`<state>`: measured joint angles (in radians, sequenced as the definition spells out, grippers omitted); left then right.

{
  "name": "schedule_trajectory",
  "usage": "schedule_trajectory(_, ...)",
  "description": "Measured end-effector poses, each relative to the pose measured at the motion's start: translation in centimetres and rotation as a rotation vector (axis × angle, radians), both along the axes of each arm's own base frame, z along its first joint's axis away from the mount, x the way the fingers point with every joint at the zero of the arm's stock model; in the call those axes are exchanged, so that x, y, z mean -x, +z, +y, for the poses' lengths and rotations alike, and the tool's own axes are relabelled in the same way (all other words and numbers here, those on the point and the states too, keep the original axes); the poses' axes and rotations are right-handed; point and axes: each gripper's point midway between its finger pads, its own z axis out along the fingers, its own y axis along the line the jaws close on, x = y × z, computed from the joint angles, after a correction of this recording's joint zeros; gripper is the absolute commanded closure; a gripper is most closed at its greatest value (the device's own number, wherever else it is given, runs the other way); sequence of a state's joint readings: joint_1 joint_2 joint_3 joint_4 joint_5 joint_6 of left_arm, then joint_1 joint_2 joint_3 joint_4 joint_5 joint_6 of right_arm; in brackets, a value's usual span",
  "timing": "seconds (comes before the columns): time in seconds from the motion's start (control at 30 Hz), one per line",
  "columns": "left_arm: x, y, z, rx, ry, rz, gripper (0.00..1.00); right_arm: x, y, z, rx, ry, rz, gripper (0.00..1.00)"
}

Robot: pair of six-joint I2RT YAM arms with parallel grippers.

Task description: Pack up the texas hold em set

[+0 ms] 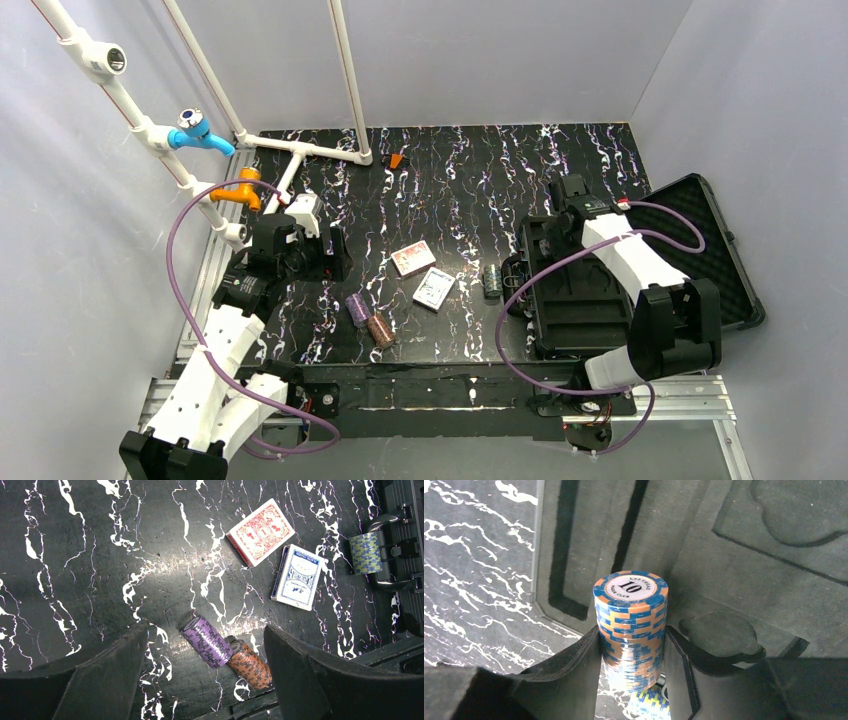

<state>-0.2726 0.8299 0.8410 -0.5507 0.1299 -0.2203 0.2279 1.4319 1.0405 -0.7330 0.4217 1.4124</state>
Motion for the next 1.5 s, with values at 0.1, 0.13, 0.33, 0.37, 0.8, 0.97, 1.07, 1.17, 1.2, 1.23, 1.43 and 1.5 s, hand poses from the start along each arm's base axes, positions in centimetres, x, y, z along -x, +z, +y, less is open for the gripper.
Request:
schedule_trajectory(0.1,0.0,0.0,0.0,-0.001,0.0,0.0,0.16,0.5,-1.0,-0.1,-0.017,-0.031,0.018,0.99)
schedule_trajectory(0.13,0.0,0.0,0.0,-0.001,0.001,0.0,0.16,0.6,-1.3,-0.2,-0.021,-0.039,0.023,0.99)
schedule_trajectory(0.33,-0.1,-0.1,0.1,-0.005,0.002,0.002,0.16,0.3,-1.8,-0.1,-0.051,-0.074,0.01,0.99)
schedule_trajectory(0.37,-0.1,-0.1,0.1,-0.005,0.002,0.003,0.16,0.1,-1.8,-0.1,-0.056,-0.076,0.004,0.99)
schedule_trajectory(0.8,-0.1,-0.2,0.1,-0.009,0.004,0.005,0.16,-0.6,-2.1,0.1,-0.085,-0.085,-0.006,0.99)
schedule_trajectory(0.97,-0.1,-0.2,0.1,-0.009,0.004,0.006,0.16,-0.6,-2.1,0.1,-0.107,-0.09,-0.002,0.99)
schedule_trajectory(1.07,-0.1,-0.2,0.1,-0.009,0.004,0.006,0.16,-0.6,-2.1,0.0,-0.109,-0.093,-0.002,0.99)
schedule_trajectory(1.17,-0.1,-0.2,0.1,-0.009,0.004,0.006,0.16,-0.6,-2.1,0.0,-0.109,-0.093,-0.002,0.99)
schedule_trajectory(1.2,-0.1,-0.2,0.1,-0.009,0.004,0.006,0.16,-0.6,-2.1,0.0,-0.109,-0.094,-0.002,0.99)
schedule_trajectory(1.23,-0.1,-0.2,0.1,-0.009,0.004,0.006,0.16,-0.6,-2.1,0.0,-0.11,-0.093,-0.001,0.99)
schedule_trajectory(1.43,-0.1,-0.2,0.1,-0.009,0.004,0.006,0.16,-0.7,-2.1,0.0,-0.118,-0.093,-0.002,0.99)
schedule_trajectory(1.5,-0.1,-0.2,0.1,-0.009,0.004,0.006,0.16,-0.7,-2.1,0.0,-0.122,-0.091,-0.002,0.99)
